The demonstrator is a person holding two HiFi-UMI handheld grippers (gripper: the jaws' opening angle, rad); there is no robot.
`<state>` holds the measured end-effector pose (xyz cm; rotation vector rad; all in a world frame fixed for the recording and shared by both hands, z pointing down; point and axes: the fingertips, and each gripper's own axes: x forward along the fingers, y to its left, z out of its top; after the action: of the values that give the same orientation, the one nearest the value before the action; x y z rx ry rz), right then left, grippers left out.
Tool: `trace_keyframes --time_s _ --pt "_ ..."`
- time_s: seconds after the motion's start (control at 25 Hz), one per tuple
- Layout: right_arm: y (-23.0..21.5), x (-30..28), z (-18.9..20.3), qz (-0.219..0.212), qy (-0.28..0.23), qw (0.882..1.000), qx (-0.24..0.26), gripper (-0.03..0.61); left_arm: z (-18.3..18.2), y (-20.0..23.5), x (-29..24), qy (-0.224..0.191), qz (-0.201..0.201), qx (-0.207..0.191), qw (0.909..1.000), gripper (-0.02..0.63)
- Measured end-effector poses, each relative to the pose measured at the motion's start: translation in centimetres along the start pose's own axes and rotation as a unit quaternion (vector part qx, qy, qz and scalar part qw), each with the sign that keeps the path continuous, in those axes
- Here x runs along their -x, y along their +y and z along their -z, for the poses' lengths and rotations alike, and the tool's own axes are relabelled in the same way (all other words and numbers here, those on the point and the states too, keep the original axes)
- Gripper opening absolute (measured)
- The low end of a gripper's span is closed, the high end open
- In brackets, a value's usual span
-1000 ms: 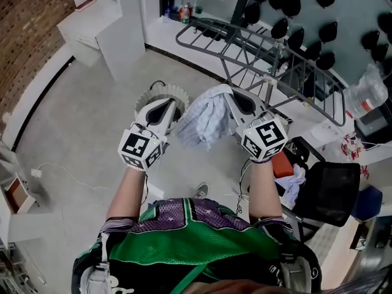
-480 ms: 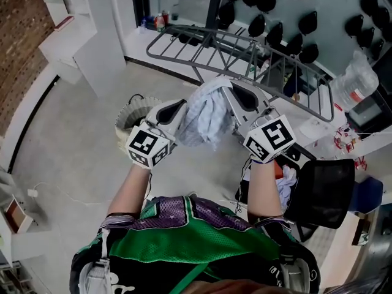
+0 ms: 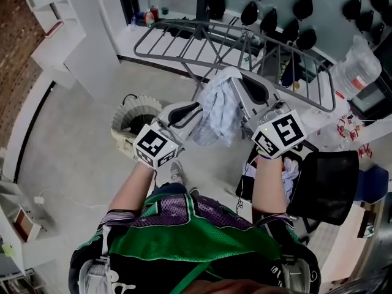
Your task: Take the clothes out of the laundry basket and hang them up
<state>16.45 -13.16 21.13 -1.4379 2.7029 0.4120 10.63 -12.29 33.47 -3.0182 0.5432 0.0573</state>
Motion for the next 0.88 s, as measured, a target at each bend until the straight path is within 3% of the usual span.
trace_keyframes --time_s 0.12,0.24,0.28,0.36,0.4,0.64,0.88 --pt "-2.1 -1.0 1.2 0.01 0.011 1.0 0.002 0.014 1.2 0.7 -2.4 0.003 0.03 0.004 0.9995 0.133" --pt "-4.0 -2.3 2.3 0.021 0.018 1.0 0.0 0.014 2.6 2.4 -4.5 0.003 0.055 0.016 0.9983 0.146" --pt "-4.4 -2.6 2.7 0.025 0.022 0.999 0.002 0.014 3.0 2.9 -5.1 0.001 0.061 0.016 0.998 0.144" --pt "-5.7 -2.9 3.5 0.035 0.032 0.999 0.012 0.014 3.7 4.1 -6.5 -0.005 0.065 0.016 0.9977 0.06" --pt "-6.7 -3.2 4.0 0.042 0.037 0.998 0.018 0.013 3.8 4.9 -7.3 -0.009 0.065 0.017 0.9977 0.029" --pt "-15.1 -6.2 5.5 0.089 0.071 0.993 0.035 0.013 1.6 14.3 -12.0 -0.022 0.048 0.008 0.9986 0.025" --pt "-19.6 -9.6 8.3 0.111 0.113 0.986 0.047 0.014 -2.1 23.6 -13.3 -0.057 0.009 0.001 0.9984 0.023"
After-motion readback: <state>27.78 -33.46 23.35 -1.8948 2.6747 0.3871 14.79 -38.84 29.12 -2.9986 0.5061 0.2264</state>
